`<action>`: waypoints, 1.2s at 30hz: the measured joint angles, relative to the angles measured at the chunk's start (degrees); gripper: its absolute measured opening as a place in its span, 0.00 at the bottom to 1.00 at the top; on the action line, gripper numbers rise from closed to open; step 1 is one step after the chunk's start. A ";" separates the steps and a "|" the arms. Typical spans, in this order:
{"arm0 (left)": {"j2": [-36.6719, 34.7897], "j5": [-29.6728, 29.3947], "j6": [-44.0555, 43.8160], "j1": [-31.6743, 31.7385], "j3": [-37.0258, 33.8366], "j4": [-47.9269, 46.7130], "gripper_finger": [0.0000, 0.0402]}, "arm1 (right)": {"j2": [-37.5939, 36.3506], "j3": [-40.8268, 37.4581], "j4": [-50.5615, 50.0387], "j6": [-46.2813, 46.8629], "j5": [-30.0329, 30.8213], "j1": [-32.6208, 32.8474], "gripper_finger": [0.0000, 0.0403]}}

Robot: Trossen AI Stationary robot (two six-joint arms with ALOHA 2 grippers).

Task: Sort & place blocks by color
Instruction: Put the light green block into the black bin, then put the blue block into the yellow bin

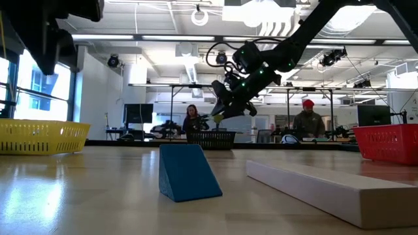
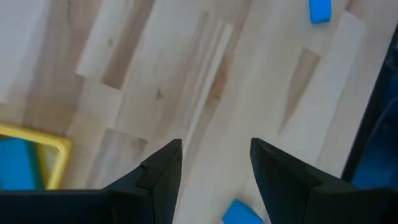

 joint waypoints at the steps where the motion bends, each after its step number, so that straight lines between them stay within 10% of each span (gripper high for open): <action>1: 0.00 -0.01 -0.92 -0.76 -0.01 -0.02 0.44 | 0.00 0.00 -0.16 0.00 0.00 0.00 0.40; 36: 0.00 -0.25 -20.17 -24.41 -3.96 1.19 0.44 | -0.04 0.04 6.22 1.49 -2.01 1.86 0.53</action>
